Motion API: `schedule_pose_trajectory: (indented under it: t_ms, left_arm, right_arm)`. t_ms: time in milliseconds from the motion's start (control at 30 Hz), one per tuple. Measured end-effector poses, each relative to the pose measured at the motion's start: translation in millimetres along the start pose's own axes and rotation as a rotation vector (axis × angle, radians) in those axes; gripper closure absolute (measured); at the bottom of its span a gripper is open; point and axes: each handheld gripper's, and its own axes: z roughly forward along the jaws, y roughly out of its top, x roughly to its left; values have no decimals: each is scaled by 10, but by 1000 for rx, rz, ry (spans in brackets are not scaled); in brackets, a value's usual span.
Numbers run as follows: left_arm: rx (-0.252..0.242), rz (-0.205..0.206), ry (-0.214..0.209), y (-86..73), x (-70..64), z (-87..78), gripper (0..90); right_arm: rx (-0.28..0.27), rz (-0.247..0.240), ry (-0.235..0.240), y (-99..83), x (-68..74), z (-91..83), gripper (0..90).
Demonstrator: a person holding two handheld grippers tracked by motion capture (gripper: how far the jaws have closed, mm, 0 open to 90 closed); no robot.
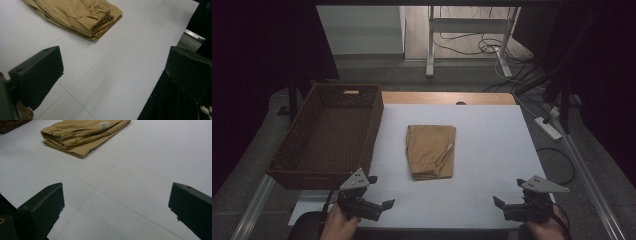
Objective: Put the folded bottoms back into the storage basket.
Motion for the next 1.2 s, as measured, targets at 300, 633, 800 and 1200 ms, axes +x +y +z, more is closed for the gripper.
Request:
schedule_pose_trajectory:
  t_ms: [300, 633, 800, 1200]
  left_arm:
    - [1, 22, 5, 146, -6, 109, 13]
    - [4, 6, -55, 286, 55, 324, 9]
    - [14, -5, -71, 365, 104, 440, 8]
    - [27, 17, -59, 591, 246, 743, 7]
  right_arm:
    - [4, 0, 5, 1, 0, 3, 11]
    - [4, -5, 10, 1, 1, 1, 11]
    - [3, -8, 12, 0, 4, -1, 11]
    - [3, -18, 12, -1, 12, 0, 11]
